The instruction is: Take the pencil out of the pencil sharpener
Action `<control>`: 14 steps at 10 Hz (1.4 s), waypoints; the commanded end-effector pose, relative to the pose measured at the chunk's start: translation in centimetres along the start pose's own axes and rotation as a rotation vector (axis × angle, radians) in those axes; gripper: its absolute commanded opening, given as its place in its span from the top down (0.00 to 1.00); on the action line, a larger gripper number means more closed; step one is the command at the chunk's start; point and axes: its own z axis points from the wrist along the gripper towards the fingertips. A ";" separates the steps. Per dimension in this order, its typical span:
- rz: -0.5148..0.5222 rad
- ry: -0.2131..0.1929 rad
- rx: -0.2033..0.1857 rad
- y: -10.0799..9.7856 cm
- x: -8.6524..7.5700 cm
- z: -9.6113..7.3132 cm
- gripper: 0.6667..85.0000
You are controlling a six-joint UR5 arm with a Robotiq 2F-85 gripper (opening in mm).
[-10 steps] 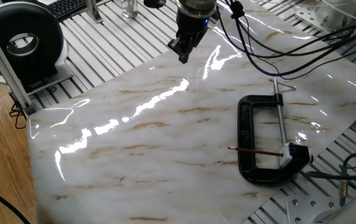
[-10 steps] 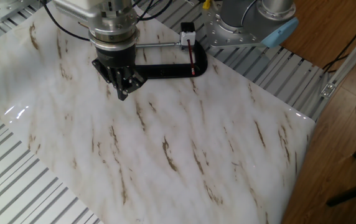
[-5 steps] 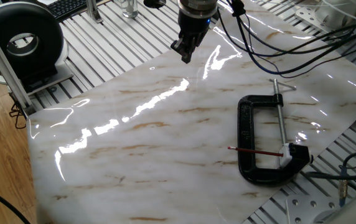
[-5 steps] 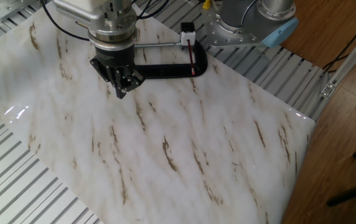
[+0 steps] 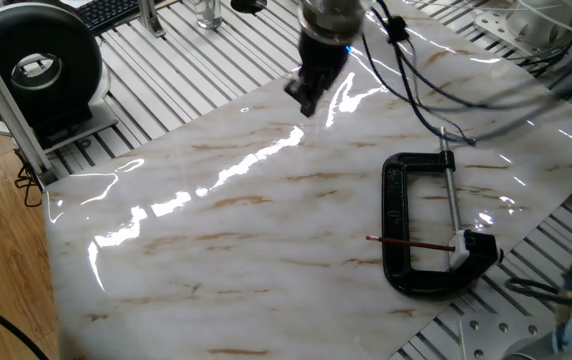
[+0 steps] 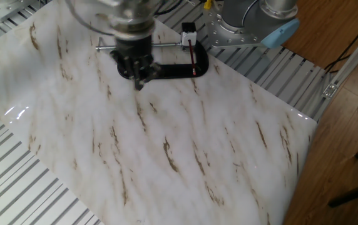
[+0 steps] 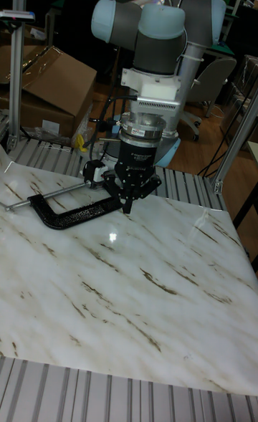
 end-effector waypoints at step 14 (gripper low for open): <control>-0.305 0.078 -0.058 1.5 10.5 -0.2 0.65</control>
